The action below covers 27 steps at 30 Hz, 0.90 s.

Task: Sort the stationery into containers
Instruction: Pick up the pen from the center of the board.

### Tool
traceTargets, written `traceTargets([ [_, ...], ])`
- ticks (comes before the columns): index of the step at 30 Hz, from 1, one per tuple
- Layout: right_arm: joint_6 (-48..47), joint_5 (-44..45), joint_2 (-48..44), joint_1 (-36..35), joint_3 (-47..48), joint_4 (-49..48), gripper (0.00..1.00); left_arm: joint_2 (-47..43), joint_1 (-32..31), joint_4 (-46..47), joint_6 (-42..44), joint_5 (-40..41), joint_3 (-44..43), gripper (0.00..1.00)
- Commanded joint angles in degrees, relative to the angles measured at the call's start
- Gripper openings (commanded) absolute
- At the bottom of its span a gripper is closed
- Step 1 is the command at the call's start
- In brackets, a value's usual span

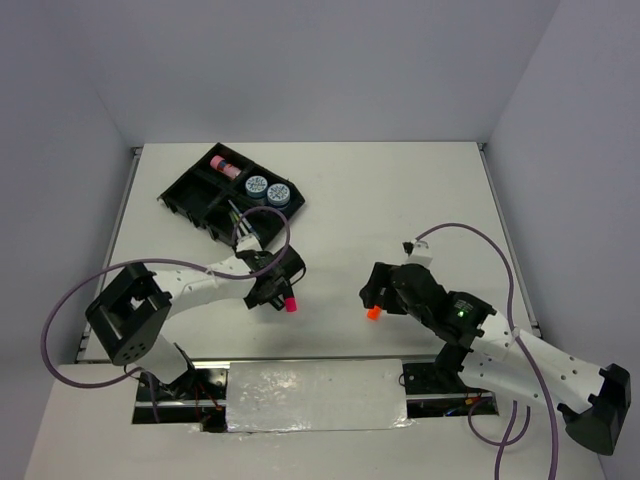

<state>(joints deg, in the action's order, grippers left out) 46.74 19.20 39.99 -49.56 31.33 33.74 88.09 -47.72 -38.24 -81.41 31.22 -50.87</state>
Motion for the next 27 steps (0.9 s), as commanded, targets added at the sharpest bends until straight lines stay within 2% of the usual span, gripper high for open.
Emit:
traceTargets([
  [1, -1.21, 0.05, -0.43, -0.01, -0.22, -2.97, 0.95, 0.85, -0.09, 0.09, -1.04, 0.42, -1.52, 0.65],
  [8, -2.09, -0.48, -1.84, 0.08, -0.39, -4.29, 0.92, 3.22, 0.26, 4.22, 1.16, -2.22, 1.65, 0.67],
  [10, -2.18, -0.39, -2.37, -0.10, -0.57, -4.38, 0.91, 3.75, 0.44, 4.84, 1.86, -2.48, 2.18, 0.64],
  [11, -2.18, -0.48, -2.54, -0.01, -0.66, -4.38, 0.91, 3.75, 0.53, 5.10, 2.13, -2.83, 2.44, 0.52],
  [16, -2.53, -0.92, -3.86, -0.01, -0.92, -4.64, 0.90, 2.97, 0.79, 6.86, 3.45, -4.68, 4.55, 0.27],
  [17, -2.62, -1.01, -4.30, 0.08, -0.92, -4.64, 0.90, 2.26, 0.88, 5.99, 4.14, -4.68, 4.64, 0.12],
  [19, -3.06, -1.27, -4.92, -0.01, -1.01, -4.56, 0.89, -2.28, 0.70, 4.32, 4.85, -4.16, 4.47, 0.00],
  [21, -3.58, -1.71, -5.44, -0.01, -0.83, -4.82, 0.89, -7.04, 0.62, 1.17, 7.38, -2.49, 3.42, 0.00],
  [22, -4.20, -1.89, -5.62, -0.01, -0.92, -4.91, 0.89, -12.11, 0.70, -0.16, 8.62, 0.30, 2.37, 0.00],
  [24, -4.81, -1.97, -5.71, 0.08, -0.92, -5.43, 0.90, -16.53, 1.05, -6.37, 10.03, 4.79, -2.27, 0.00],
  [26, -5.43, -2.24, -5.36, 0.08, -1.01, -6.48, 0.90, -20.85, 4.55, -7.37, 13.80, 9.46, -5.71, 0.00],
  [27, -5.52, -2.33, -5.18, 0.08, -0.92, -6.75, 0.90, -21.47, 7.27, -7.03, 20.17, 9.04, -8.51, 0.00],
])
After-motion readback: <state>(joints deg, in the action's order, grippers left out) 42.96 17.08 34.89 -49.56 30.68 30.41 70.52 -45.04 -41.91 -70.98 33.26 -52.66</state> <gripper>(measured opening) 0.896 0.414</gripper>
